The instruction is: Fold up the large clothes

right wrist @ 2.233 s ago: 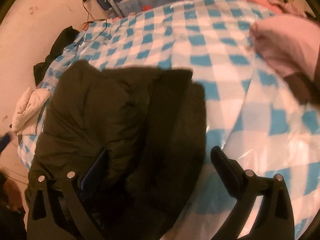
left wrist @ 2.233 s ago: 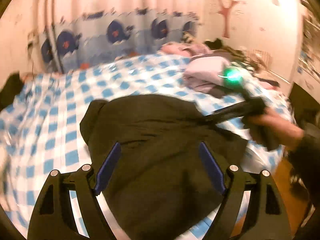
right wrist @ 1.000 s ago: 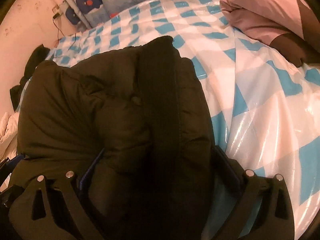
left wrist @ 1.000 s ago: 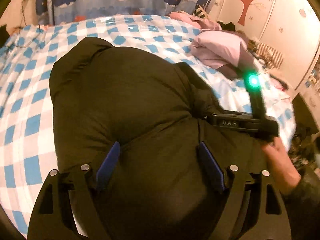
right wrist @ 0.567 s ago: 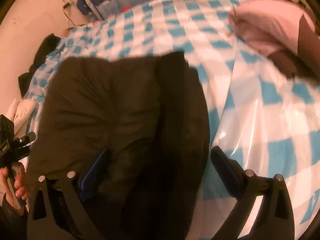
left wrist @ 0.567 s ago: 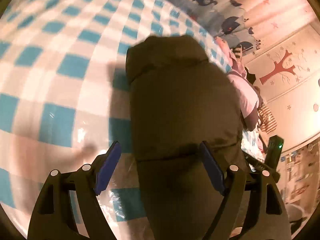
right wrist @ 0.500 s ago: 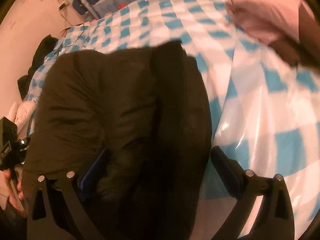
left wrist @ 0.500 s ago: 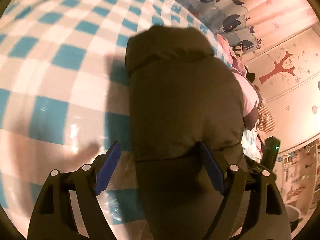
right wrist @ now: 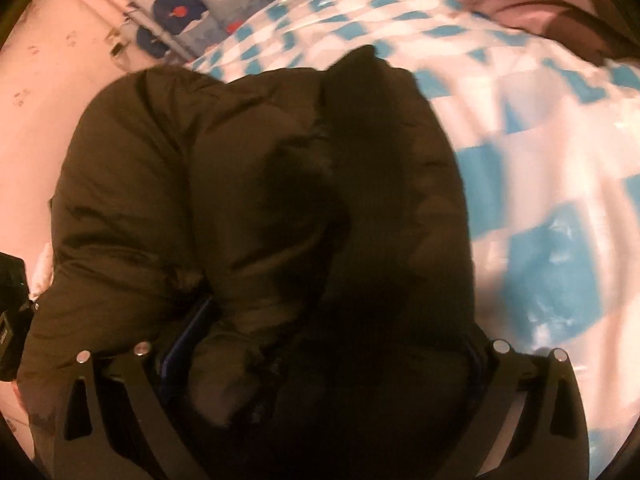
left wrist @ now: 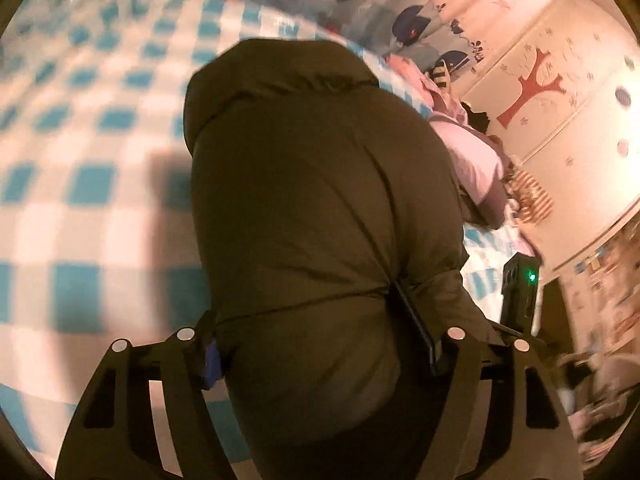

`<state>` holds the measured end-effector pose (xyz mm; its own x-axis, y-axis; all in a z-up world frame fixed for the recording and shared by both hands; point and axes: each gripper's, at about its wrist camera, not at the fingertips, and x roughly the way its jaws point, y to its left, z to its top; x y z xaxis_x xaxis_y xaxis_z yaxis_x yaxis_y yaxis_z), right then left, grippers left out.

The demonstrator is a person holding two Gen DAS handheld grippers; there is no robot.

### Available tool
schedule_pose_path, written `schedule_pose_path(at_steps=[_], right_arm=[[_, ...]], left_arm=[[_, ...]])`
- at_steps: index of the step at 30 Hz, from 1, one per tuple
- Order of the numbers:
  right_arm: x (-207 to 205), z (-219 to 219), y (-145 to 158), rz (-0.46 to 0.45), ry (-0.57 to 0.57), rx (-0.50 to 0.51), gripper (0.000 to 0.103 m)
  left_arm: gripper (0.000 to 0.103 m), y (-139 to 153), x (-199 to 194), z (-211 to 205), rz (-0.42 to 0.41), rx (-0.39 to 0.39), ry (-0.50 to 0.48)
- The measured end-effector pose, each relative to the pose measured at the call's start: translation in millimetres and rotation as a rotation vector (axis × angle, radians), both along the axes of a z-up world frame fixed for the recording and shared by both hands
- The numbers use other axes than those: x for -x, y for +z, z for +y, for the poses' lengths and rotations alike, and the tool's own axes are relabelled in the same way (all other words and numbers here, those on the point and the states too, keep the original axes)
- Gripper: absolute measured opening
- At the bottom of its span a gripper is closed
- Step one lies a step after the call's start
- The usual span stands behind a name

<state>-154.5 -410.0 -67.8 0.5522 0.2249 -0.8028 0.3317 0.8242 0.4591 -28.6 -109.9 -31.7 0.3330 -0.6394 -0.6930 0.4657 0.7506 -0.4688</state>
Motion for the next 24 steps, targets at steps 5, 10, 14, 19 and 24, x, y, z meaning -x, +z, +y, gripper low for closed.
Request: schedule_pose_path(at_steps=[5,10,14,19,24], right_arm=[[-50,86,-2,-0.016,0.126,-0.033,0.097],[-100,193,-18,-0.002,0.278,0.000,0.097],[-105,219,-15,0.011,0.337,0.011,0.097],[-80,205,0,0.029,0.322,0.069,0.097],[-74,200,11,0.070,0.347,0.135,0.097]], left_arm=[[0.068,40,9,57,-0.168,-0.190,0.109],[0.081,18,-11,160,-0.060,-0.311,0.331],[0.085,-6,-17,210,0.019,-0.314,0.419],[0.085,25,14,212,-0.214,-0.355,0.535],[0.088,55,28,174,-0.409,-0.352,0.489]])
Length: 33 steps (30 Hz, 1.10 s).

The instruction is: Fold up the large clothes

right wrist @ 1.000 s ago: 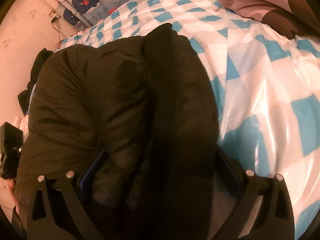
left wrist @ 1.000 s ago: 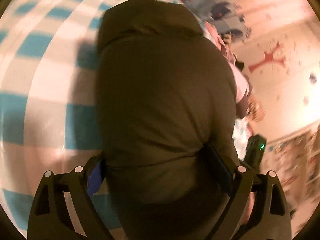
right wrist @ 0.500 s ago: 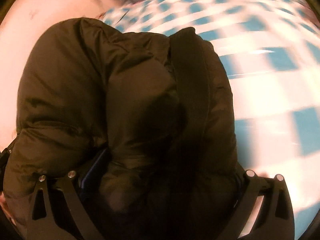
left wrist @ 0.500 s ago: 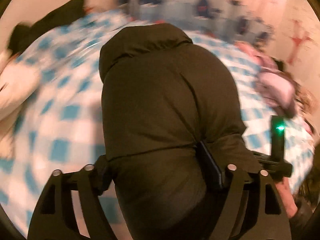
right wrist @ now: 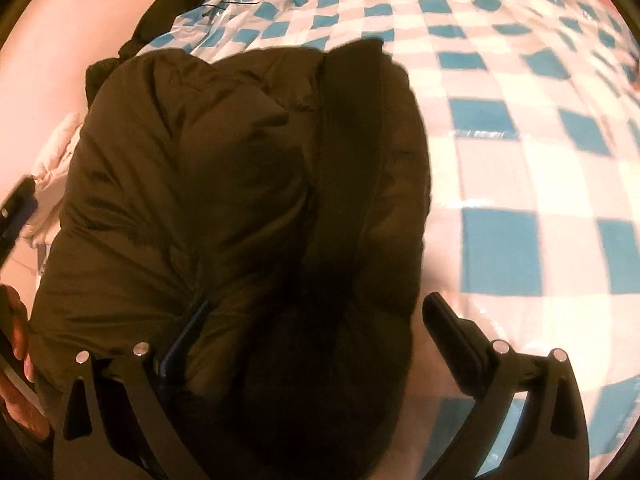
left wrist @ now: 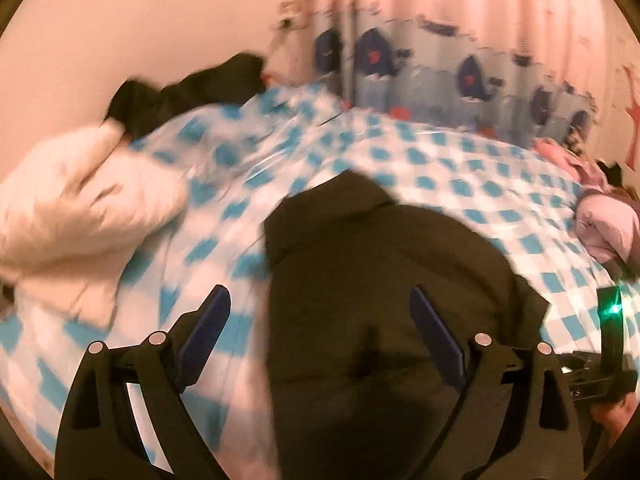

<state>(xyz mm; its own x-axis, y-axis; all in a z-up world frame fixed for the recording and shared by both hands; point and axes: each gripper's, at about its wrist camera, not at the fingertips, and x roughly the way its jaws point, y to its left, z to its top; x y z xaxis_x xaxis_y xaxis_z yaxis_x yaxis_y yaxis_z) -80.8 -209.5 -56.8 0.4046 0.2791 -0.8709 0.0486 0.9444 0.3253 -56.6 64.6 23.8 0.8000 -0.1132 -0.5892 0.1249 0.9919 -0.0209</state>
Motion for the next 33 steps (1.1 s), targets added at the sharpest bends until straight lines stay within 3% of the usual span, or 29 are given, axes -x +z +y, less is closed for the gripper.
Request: schedule_pose_path(at_steps=[5,8,11,13,15,20,24,26,30,33], right_arm=[[-23,2,65,-0.209,-0.061,0.048,0.097],[-58,11,79,-0.244,-0.071,0.046,0.097],[-93,24,53,-0.202,-0.077,0.060,0.097],[-105,26,5,-0.133,-0.092,0.058,0.097],[-93,16,-20,-0.137,-0.133,-0.015,0.098],[-81,17,-6,-0.093,-0.120,-0.002,0.097],[-33,16,43,-0.188,-0.110,0.016,0.097],[-9,18,52,-0.205,-0.097,0.036,0.097],[8,32,7,-0.070,-0.043,0.044,0.097],[10,40,-9,-0.049,-0.053,0.043,0.097]], left_arm=[[0.088,-22,-14,-33,0.057,-0.059,-0.128],[0.088,-39,-9,-39,0.077,-0.071,-0.161],[0.088,-41,-18,-37,0.097,-0.045,-0.173],[0.088,-40,-18,-36,0.099,-0.023,-0.175],[0.088,-40,-19,-36,0.103,-0.001,-0.185],[0.088,-46,-16,-47,0.099,-0.084,-0.191],[0.088,-42,-7,-50,0.073,-0.108,-0.201],[0.088,-41,-4,-49,0.072,-0.104,-0.201],[0.088,-40,-3,-50,0.076,-0.104,-0.208],[0.088,-38,5,-52,0.069,-0.121,-0.217]])
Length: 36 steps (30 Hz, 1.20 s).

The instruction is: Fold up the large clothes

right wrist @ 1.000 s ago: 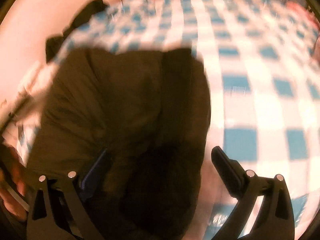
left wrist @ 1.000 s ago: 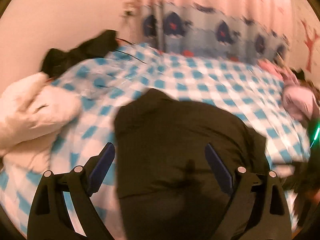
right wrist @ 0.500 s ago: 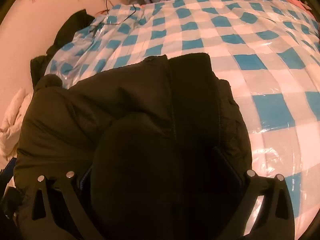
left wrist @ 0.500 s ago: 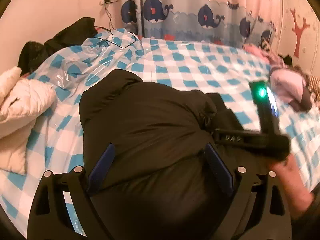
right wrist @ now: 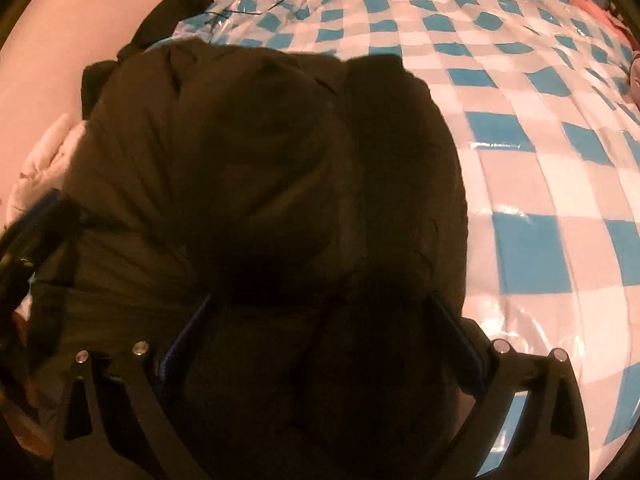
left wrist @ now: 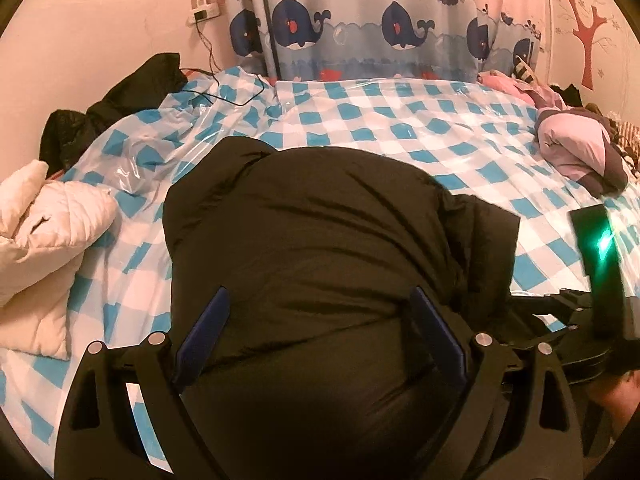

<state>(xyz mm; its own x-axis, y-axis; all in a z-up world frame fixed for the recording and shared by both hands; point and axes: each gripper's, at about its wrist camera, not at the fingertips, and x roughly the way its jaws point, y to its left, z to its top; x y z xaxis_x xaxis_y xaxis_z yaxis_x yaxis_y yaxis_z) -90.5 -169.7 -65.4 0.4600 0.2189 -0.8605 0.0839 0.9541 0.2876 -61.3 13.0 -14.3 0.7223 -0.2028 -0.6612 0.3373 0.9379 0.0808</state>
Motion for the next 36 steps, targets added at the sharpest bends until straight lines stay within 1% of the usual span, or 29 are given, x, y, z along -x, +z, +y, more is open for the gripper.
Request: schedule_pose_path(at_steps=[3,4,5,7,8,9,10,12,13,15,16,17,19,21,23,24,25,26,29,31,33,35,36], right_arm=[[1,-4,7,0.020,-0.008,-0.016,0.097],[5,-8,14,0.012,-0.023,-0.021,0.097],[11,-11,22,-0.014,-0.039,-0.016,0.097],[30,-12,42,-0.102,-0.059,-0.003,0.097],[37,-10,45,-0.118,-0.057,0.002,0.097],[41,-5,42,-0.109,-0.049,0.016,0.097],[42,1,32,-0.071,-0.025,0.028,0.097],[38,2,11,-0.025,-0.017,0.002,0.097],[37,1,6,-0.012,-0.022,-0.007,0.097],[35,0,9,0.008,-0.031,-0.005,0.097],[36,1,16,0.008,-0.032,0.010,0.097],[37,1,23,-0.003,-0.035,0.020,0.097],[52,6,48,-0.087,-0.044,0.045,0.097],[62,11,57,-0.120,-0.045,0.061,0.097],[61,15,41,-0.064,-0.031,0.053,0.097],[58,15,25,-0.013,-0.022,0.017,0.097],[55,13,14,0.016,-0.028,-0.011,0.097],[54,11,13,0.025,-0.032,-0.016,0.097],[52,10,21,0.041,-0.032,-0.015,0.097],[54,4,33,0.020,-0.041,-0.029,0.097],[59,-10,47,-0.028,-0.065,-0.034,0.097],[57,-21,61,-0.086,-0.100,-0.045,0.097],[53,-25,65,-0.099,-0.110,-0.039,0.097]], left_arm=[[0.088,-1,5,1,0.004,-0.015,-0.009],[0.088,-1,8,3,0.006,-0.019,-0.011],[0.088,0,10,5,0.005,-0.023,-0.012],[0.088,2,14,9,-0.003,-0.028,-0.013],[0.088,3,15,11,-0.005,-0.028,-0.012],[0.088,4,16,12,-0.003,-0.025,-0.012],[0.088,4,16,14,0.000,-0.020,-0.011],[0.088,4,18,17,0.009,-0.015,-0.010],[0.088,4,18,18,0.007,-0.020,-0.009],[0.088,5,20,20,0.000,-0.031,-0.007],[0.088,6,22,21,-0.004,-0.032,-0.006],[0.088,7,22,23,-0.006,-0.031,-0.004],[0.088,8,24,27,-0.010,-0.030,0.003],[0.088,10,25,31,-0.013,-0.024,0.009],[0.088,12,25,36,-0.013,-0.016,0.013],[0.088,13,26,37,-0.013,-0.013,0.014],[0.088,13,27,38,-0.014,-0.013,0.015],[0.088,14,28,38,-0.016,-0.013,0.016],[0.088,14,30,43,-0.024,-0.027,0.022],[0.088,13,31,46,-0.023,-0.031,0.027],[0.088,13,30,50,-0.019,-0.028,0.033],[0.088,14,28,53,-0.016,-0.028,0.038],[0.088,14,28,54,-0.015,-0.028,0.041]])
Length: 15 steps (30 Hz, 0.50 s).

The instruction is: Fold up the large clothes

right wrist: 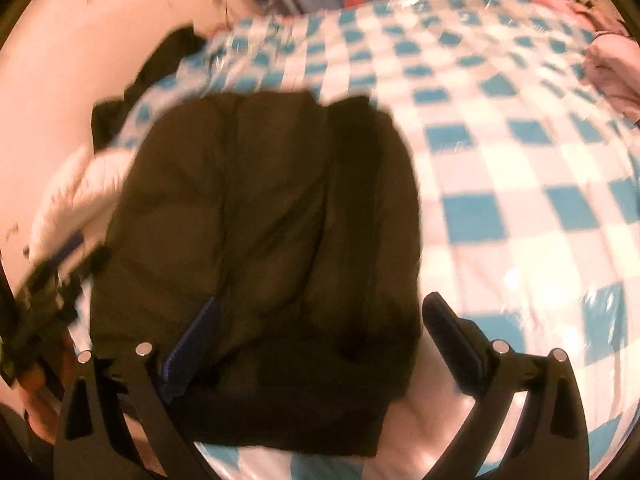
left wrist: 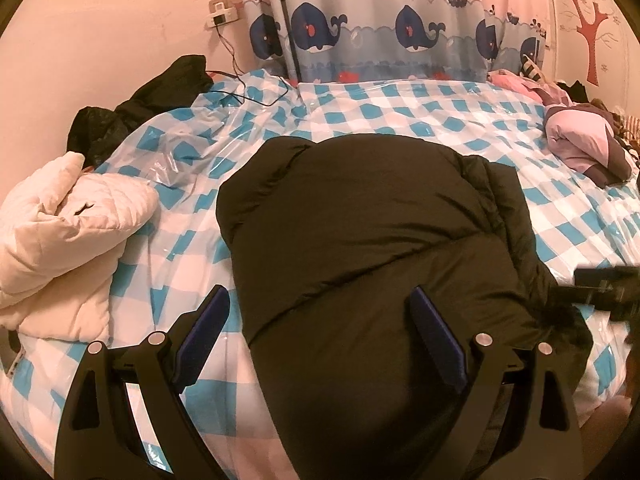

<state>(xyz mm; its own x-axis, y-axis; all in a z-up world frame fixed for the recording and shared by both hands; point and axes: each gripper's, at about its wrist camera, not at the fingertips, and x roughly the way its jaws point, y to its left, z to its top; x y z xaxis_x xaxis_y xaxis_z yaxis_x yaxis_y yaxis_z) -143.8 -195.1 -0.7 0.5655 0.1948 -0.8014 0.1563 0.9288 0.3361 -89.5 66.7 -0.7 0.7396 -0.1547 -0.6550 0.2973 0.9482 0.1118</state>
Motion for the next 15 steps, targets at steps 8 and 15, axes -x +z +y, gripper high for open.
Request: schedule_pose_path(at_steps=[8,15], right_arm=[[-35,8,-71,0.172,0.045,-0.031,0.097],[5,-3,-24,0.101,0.001,0.006,0.097]], left_arm=[[0.091,-9,-23,11,0.136,0.109,0.025],[0.092,-20,-28,9,0.186,0.084,0.047]])
